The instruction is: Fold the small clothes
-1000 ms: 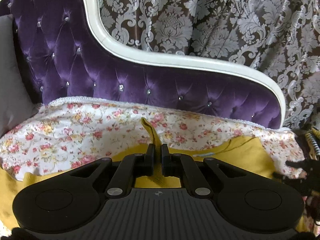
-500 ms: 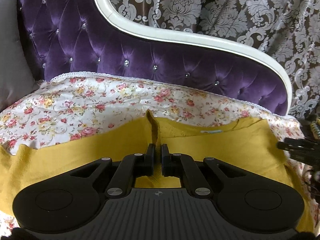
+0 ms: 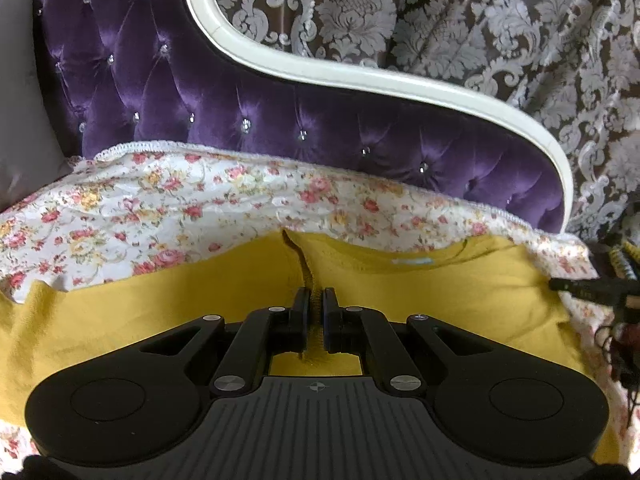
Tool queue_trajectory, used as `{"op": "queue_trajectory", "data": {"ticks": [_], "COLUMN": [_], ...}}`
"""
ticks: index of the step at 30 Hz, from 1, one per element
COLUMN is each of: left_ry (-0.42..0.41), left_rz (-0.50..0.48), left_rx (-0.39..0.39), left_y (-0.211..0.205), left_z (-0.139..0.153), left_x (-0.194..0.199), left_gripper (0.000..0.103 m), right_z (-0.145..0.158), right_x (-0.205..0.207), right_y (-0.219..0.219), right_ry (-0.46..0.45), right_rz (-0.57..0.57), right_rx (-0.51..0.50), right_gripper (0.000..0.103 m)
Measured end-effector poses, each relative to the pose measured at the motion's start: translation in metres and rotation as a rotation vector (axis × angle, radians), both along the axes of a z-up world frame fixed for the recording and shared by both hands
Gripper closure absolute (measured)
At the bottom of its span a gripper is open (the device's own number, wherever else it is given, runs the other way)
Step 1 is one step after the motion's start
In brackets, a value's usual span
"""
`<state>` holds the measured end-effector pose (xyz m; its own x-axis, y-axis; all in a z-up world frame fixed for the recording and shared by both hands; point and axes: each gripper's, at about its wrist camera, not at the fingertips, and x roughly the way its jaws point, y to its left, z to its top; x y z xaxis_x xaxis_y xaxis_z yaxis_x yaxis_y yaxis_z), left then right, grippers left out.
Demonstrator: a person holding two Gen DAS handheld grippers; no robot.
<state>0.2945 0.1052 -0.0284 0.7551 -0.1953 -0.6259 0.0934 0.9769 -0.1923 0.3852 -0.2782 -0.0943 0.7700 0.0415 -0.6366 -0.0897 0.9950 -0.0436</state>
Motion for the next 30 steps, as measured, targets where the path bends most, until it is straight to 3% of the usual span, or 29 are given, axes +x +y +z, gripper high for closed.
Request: {"op": "queue_trajectory", "data": {"ticks": [3, 4, 6, 10, 13, 14, 15, 17, 20, 21, 23, 25, 27, 29, 30], "left_ry": [0.031, 0.042, 0.063, 0.094, 0.109, 0.115, 0.124, 0.135, 0.106, 0.101, 0.091, 0.084, 0.078, 0.056, 0.045], "left_rz": [0.009, 0.016, 0.024, 0.026, 0.012, 0.014, 0.015, 0.018, 0.007, 0.004, -0.007, 0.008, 0.006, -0.001, 0.005], "left_rx": [0.027, 0.034, 0.038, 0.027, 0.039, 0.05, 0.063, 0.09, 0.051, 0.021, -0.083, -0.144, -0.128, -0.089, -0.065], "left_y": [0.0, 0.002, 0.006, 0.011, 0.01, 0.01, 0.01, 0.013, 0.021, 0.025, 0.037, 0.044, 0.041, 0.035, 0.032], "left_z": [-0.013, -0.017, -0.024, -0.034, -0.041, -0.043, -0.046, -0.052, -0.055, -0.055, -0.057, -0.055, -0.051, -0.046, -0.043], "left_x": [0.001, 0.001, 0.001, 0.0, 0.0, 0.0, 0.0, -0.001, -0.006, -0.007, -0.012, -0.017, -0.022, -0.03, -0.035], "left_gripper": [0.097, 0.097, 0.097, 0.097, 0.096, 0.095, 0.094, 0.093, 0.092, 0.087, 0.076, 0.069, 0.064, 0.051, 0.034], "right_z": [-0.003, -0.001, 0.002, 0.004, -0.004, -0.008, -0.012, -0.018, -0.012, -0.008, 0.003, 0.014, 0.021, 0.027, 0.028], "right_x": [0.001, 0.0, -0.002, 0.007, 0.026, 0.031, 0.038, 0.045, 0.045, 0.041, 0.026, 0.01, -0.006, -0.016, -0.02], "right_y": [-0.008, -0.009, -0.007, 0.003, 0.007, 0.004, 0.001, -0.005, -0.022, -0.025, -0.021, -0.009, 0.006, 0.019, 0.028], "right_ry": [0.022, 0.009, -0.027, -0.045, -0.003, 0.019, 0.047, 0.058, 0.05, 0.026, -0.038, -0.097, -0.137, -0.143, -0.135], "right_rz": [0.015, 0.006, -0.002, 0.02, 0.009, 0.007, 0.003, -0.038, -0.12, -0.136, -0.135, -0.089, -0.022, 0.043, 0.072], "right_rx": [0.075, 0.084, 0.082, 0.082, 0.047, 0.055, 0.051, -0.006, 0.022, 0.031, 0.045, 0.054, 0.088, 0.136, 0.152], "right_gripper": [0.091, 0.085, 0.082, 0.051, 0.052, 0.057, 0.088, 0.087, 0.082, 0.074, 0.071, 0.037, 0.015, 0.011, 0.007]}}
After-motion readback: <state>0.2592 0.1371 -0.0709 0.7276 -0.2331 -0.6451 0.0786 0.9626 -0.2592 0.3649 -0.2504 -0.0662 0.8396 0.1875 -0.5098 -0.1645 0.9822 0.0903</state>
